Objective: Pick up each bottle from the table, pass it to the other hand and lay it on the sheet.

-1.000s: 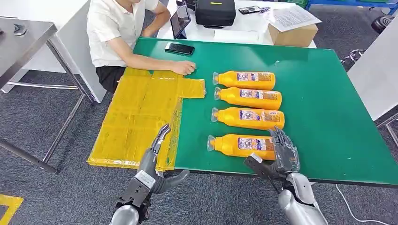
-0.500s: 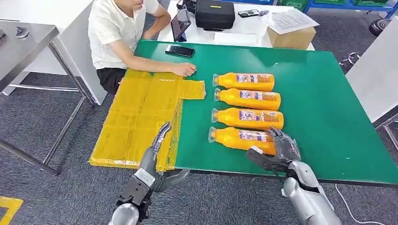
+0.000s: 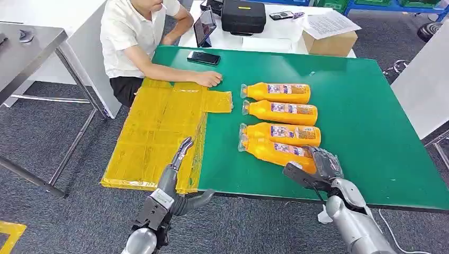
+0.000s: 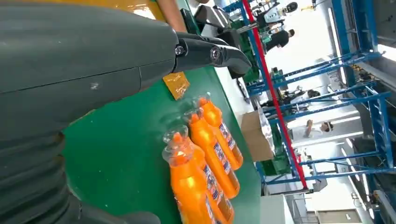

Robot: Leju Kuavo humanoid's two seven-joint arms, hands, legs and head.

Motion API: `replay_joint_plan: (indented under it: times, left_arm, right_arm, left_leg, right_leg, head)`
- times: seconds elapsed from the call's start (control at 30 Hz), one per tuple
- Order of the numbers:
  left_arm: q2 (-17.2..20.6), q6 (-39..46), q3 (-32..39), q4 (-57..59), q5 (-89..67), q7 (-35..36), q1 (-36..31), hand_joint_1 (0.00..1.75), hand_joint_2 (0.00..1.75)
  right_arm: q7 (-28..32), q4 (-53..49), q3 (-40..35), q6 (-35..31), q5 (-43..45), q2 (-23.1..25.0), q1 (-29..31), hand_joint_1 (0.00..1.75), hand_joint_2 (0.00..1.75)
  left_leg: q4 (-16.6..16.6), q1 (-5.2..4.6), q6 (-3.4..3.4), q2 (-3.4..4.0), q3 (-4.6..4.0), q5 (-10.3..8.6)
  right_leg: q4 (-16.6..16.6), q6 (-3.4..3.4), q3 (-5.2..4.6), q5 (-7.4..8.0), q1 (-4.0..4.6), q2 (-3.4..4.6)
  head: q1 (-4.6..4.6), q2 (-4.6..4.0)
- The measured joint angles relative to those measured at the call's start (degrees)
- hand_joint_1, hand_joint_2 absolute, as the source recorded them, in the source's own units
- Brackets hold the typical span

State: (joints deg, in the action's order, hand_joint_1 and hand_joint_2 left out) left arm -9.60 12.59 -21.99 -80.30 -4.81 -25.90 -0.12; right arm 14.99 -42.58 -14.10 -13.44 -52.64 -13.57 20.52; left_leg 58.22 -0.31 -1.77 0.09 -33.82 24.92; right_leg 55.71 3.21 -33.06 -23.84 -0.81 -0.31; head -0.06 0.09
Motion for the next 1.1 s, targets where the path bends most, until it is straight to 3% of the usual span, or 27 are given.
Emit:
replay_joint_plan:
  times: [0.17,0.27,0.53,0.6,0.67,1.1]
  left_arm:
    - [-0.5,0.6,0.2,0.7,2.6,0.3,-0.1,0.0,1.75]
    - [-1.3,0.5,0.7,1.6,8.2,2.3,-0.1,0.0,1.75]
    - [-1.6,0.1,1.0,1.8,10.1,3.0,-0.1,0.0,1.75]
    - [-2.4,-3.6,1.9,4.1,22.6,7.2,-0.1,0.0,1.75]
    - [-1.9,-8.5,1.7,8.7,32.3,9.3,-0.9,0.0,1.75]
    - [-0.9,-9.8,-1.0,8.4,31.6,8.7,-1.9,0.0,1.75]
  right_arm:
    - [6.3,-1.4,0.7,-0.4,7.1,0.5,-2.3,1.75,1.75]
    - [9.4,-4.7,1.5,-0.3,11.7,1.9,-5.3,1.75,1.75]
    - [10.0,-5.6,1.5,-0.3,12.8,2.3,-5.9,1.75,1.75]
    - [12.9,-11.4,1.9,0.4,18.8,5.1,-9.0,1.75,1.75]
    - [15.5,-21.4,-1.0,1.3,28.4,12.0,-11.9,1.75,1.75]
    - [16.3,-21.4,-5.0,0.8,32.1,16.6,-11.9,1.75,1.75]
  left_leg:
    - [0.0,0.01,0.01,0.0,0.03,0.03]
    - [0.0,0.04,0.02,0.05,-0.02,0.03]
    - [0.0,0.04,0.02,0.06,-0.01,0.03]
    - [0.0,0.08,0.03,0.08,-0.15,0.02]
    - [0.0,0.08,0.15,0.01,-0.79,-0.19]
    - [0.0,0.05,0.14,-0.01,-1.12,-0.18]
  right_leg:
    - [0.0,0.01,0.23,-0.01,0.01,0.01]
    - [0.0,0.01,0.62,0.04,0.03,0.03]
    - [0.0,0.01,0.61,0.05,0.04,0.04]
    - [0.1,-0.05,0.45,0.08,0.08,0.06]
    - [0.2,-0.13,-0.18,0.13,0.07,0.01]
    - [0.2,-0.12,-0.46,0.12,0.03,-0.01]
  head:
    - [0.02,0.0]
    - [0.0,0.0]
    - [0.0,0.0]
    - [0.0,0.0]
    - [0.0,0.0]
    - [0.0,0.0]
